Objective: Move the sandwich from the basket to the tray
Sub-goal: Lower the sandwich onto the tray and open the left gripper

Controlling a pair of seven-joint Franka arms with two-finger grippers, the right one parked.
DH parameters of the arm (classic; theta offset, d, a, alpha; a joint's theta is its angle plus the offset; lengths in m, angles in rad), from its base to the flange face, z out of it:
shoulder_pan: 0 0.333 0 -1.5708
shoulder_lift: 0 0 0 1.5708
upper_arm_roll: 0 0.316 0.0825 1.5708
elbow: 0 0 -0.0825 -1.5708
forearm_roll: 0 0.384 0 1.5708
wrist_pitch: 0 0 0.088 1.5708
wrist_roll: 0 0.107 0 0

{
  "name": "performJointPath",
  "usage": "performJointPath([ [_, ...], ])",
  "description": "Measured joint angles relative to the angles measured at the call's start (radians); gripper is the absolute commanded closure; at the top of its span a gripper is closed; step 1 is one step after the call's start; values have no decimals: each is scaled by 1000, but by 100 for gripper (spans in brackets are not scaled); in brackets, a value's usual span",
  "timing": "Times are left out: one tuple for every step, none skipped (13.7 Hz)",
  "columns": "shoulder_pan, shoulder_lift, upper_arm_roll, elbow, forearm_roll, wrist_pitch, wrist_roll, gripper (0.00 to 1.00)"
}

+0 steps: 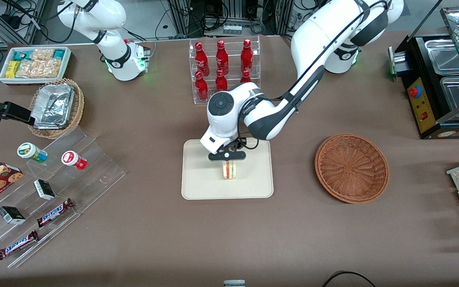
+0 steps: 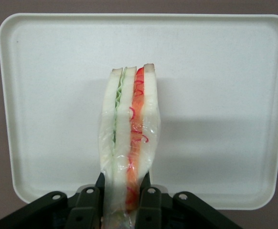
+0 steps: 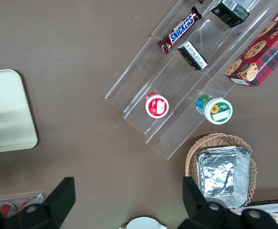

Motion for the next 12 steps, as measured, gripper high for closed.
performJointPath([
  [-2,15,0,10,8,1,-2,72],
  [-3,30,0,19,11,3,-4,72],
  [-3,43,1,28,12,9,-7,72],
  [-3,53,1,34,13,26,-11,72],
  [-4,61,2,36,14,42,-22,72],
  [-4,68,2,39,14,47,-31,64],
  [-4,73,3,41,16,52,-35,33],
  [-4,77,3,41,24,57,-36,2],
  [-4,80,4,41,33,59,-36,1],
  [-4,81,5,42,40,59,-36,1],
  [-3,81,7,44,42,60,-36,1],
  [-3,81,8,52,43,59,-36,1],
])
